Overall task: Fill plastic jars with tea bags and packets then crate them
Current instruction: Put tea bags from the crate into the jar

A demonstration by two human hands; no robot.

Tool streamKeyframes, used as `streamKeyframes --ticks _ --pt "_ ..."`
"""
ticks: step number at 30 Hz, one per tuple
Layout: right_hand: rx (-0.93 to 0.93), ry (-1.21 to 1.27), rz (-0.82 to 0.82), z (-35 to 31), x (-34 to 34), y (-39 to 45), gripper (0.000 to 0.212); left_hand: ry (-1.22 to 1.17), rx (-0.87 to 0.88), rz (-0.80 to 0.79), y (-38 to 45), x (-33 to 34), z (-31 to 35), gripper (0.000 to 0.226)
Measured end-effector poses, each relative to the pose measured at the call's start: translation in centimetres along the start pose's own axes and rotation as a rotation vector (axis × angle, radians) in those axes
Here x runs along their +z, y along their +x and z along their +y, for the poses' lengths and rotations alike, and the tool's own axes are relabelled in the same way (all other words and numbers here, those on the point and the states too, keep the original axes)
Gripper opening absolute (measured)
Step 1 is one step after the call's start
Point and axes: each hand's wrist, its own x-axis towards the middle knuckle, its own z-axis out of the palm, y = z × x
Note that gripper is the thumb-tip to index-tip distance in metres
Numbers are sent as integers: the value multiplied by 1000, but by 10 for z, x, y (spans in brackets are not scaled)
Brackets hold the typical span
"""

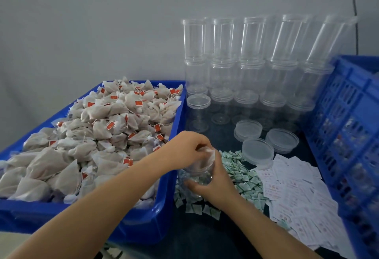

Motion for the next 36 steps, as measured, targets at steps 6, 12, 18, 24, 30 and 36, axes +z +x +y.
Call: streamKeyframes --ticks 6,12,18,24,30,36 --pt "5 4 -2 1 0 0 88 241 69 -158 4 4 8 18" --pt "3 -20 -1 3 -1 1 91 284 89 -203 9 2 10 18" --pt "1 -5 -7 1 -1 1 92 126 40 -123 6 -14 4 3" --pt "34 -32 -2 3 -2 -1 107 -27 -85 234 -3 -64 -28 5" --pt "23 -14 4 5 -1 -2 101 93 -247 542 -13 -90 -81 20" --pt "15 -23 15 2 -1 -2 97 270 -340 582 -12 -75 -119 41"
